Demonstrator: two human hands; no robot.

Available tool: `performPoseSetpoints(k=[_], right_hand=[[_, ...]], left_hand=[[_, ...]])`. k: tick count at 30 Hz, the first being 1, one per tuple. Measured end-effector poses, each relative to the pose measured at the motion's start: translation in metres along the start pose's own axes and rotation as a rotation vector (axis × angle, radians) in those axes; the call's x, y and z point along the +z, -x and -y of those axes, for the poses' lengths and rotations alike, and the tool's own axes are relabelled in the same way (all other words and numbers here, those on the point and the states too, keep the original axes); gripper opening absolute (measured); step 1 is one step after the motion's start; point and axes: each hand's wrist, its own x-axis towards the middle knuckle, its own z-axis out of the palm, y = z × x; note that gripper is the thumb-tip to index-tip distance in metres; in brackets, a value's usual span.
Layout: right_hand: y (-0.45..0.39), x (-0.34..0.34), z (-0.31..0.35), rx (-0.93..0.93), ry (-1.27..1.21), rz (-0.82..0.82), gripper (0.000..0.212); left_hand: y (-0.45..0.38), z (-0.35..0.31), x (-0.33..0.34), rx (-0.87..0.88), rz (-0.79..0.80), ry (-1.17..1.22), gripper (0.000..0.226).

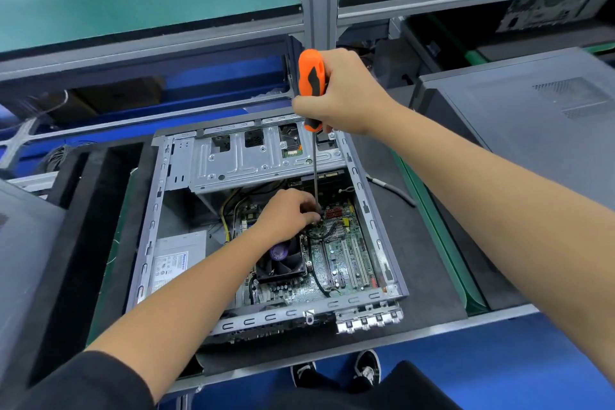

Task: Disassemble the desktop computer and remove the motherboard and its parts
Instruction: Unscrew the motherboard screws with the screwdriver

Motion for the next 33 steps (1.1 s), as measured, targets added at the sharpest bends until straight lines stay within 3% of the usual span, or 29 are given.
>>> performPoseSetpoints(k=[20,33], right_hand=[[0.0004,0.0034,-0.0003,-0.010,0.027,0.017,0.030],[-0.0010,-0.0012,0.0027,0.000,0.054,0.114,0.029]], left_hand=[[-0.0051,0.0093,0.0037,0.073,0.036,-0.072,0.015],[-0.0059,0.0075,0.0041,0.083,0.030,-0.122,0.021]])
